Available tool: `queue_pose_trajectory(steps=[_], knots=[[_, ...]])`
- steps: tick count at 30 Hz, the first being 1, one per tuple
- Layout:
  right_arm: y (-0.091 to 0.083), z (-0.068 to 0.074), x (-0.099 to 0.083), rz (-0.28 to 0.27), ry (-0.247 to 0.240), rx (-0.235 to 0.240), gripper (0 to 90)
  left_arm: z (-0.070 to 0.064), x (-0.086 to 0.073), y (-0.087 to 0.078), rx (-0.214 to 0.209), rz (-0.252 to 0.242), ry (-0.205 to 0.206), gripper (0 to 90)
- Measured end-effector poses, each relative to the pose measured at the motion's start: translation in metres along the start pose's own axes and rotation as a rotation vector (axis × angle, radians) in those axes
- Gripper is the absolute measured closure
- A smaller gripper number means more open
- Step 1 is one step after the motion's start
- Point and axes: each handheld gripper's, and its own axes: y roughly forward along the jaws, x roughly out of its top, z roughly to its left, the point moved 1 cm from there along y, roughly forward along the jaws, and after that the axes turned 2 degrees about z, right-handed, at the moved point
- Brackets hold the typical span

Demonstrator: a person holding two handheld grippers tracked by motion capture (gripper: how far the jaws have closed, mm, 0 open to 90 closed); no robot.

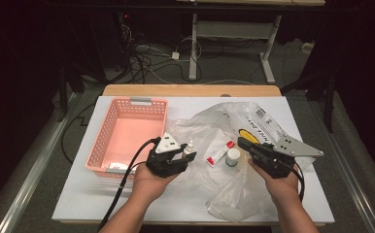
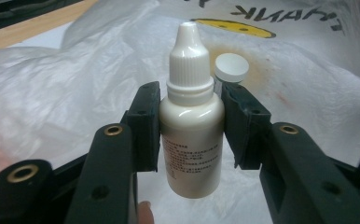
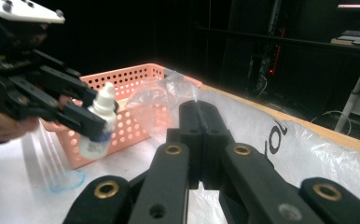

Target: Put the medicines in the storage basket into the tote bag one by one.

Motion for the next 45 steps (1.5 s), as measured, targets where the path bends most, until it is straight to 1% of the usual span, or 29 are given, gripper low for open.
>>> queue_pose_trajectory(steps=[3, 8, 14, 19, 20, 23, 27, 29, 31, 32, 34, 36, 41, 45], knots=[[0.0, -0.001, 0.001, -0.007, -0.002, 0.0, 90.0, -0.007, 0.004, 0.014, 0.014, 0.015, 0.026, 58.1], [-0.001, -0.001, 0.001, -0.008, -0.005, 0.001, 90.0, -0.011, 0.008, 0.033, 0.017, 0.028, 0.036, 58.1], [-0.001, -0.001, 0.001, -0.013, -0.001, 0.004, 90.0, -0.009, 0.013, 0.053, 0.009, 0.034, 0.036, 58.1], [-0.001, -0.001, 0.001, -0.015, 0.006, 0.006, 90.0, -0.005, 0.014, 0.069, 0.015, 0.047, 0.021, 58.0], [-0.001, -0.002, 0.001, -0.014, 0.005, 0.008, 90.0, -0.005, 0.013, 0.072, 0.02, 0.044, 0.03, 58.1], [-0.002, -0.002, 0.001, -0.016, 0.005, 0.007, 90.0, -0.004, 0.012, 0.081, 0.023, 0.051, 0.034, 58.1], [-0.002, -0.003, 0.001, -0.016, 0.004, 0.006, 90.0, -0.004, 0.012, 0.091, 0.013, 0.044, 0.031, 58.0], [-0.002, -0.003, 0.001, -0.019, 0.002, 0.005, 90.0, -0.004, 0.012, 0.095, 0.006, 0.04, 0.009, 58.0], [-0.001, -0.002, 0.001, -0.017, 0.005, 0.005, 90.0, -0.004, 0.012, 0.098, 0.009, 0.038, 0.001, 58.0], [-0.001, -0.002, 0.001, -0.018, 0.001, 0.005, 90.0, -0.004, 0.012, 0.101, 0.012, 0.047, 0.011, 58.0], [0.0, -0.002, 0.0, -0.013, 0.009, 0.007, 90.0, -0.004, 0.012, 0.105, 0.021, 0.055, 0.021, 58.0], [0.0, -0.002, 0.0, -0.013, 0.007, 0.009, 90.0, -0.004, 0.013, 0.108, 0.025, 0.054, 0.017, 58.0], [0.0, -0.002, 0.001, -0.017, 0.008, 0.007, 90.0, -0.002, 0.016, 0.117, 0.038, 0.067, 0.022, 57.9], [0.0, -0.002, 0.0, -0.018, 0.009, 0.007, 90.0, -0.002, 0.019, 0.125, 0.065, 0.078, 0.031, 57.8]])
